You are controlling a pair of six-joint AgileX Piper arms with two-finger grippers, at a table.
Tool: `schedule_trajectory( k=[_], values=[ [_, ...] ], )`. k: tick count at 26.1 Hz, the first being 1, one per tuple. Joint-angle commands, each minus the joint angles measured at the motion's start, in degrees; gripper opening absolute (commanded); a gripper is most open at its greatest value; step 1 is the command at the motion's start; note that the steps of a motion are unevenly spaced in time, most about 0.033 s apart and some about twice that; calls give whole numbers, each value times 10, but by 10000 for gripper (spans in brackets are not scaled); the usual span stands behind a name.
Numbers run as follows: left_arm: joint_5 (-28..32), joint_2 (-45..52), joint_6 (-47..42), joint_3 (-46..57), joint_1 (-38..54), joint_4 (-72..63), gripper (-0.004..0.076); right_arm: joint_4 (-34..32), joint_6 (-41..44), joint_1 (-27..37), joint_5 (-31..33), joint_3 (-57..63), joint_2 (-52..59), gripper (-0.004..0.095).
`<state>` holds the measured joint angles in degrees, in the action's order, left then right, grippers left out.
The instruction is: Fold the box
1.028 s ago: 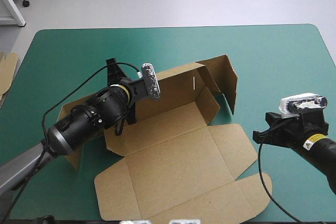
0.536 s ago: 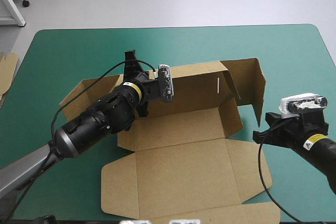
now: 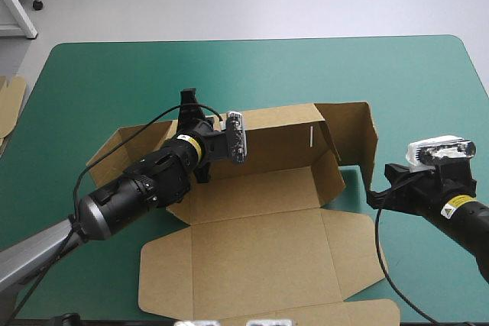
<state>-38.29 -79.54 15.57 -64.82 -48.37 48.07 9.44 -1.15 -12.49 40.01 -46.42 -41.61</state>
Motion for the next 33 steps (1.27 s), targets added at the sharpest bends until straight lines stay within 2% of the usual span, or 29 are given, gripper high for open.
schedule_trajectory(
  k=[1,4,7,11,16,21,26,33],
  values=[
    [-14,28,-17,-9,-1,-1,-14,10,-1,1,-36,-21,-1,-32],
    [-15,34,-9,-2,-3,-24,-14,11,-1,1,-38,-21,-1,-32],
    [-13,44,-16,19,-14,25,-15,11,-1,1,-45,-21,-1,-32],
    [10,63,-31,59,-14,39,-15,42,-1,1,-55,-21,-2,-32],
    [4,73,-32,88,-25,65,-15,77,-1,1,-61,-24,-2,-32],
    [13,73,-38,88,-25,66,-15,76,3,1,-62,-84,-20,-32],
    [13,71,-38,88,-25,58,-14,56,17,1,-39,-191,-107,-32],
    [11,59,-52,88,-25,58,-15,57,17,1,56,-329,-237,-33]
  ],
)
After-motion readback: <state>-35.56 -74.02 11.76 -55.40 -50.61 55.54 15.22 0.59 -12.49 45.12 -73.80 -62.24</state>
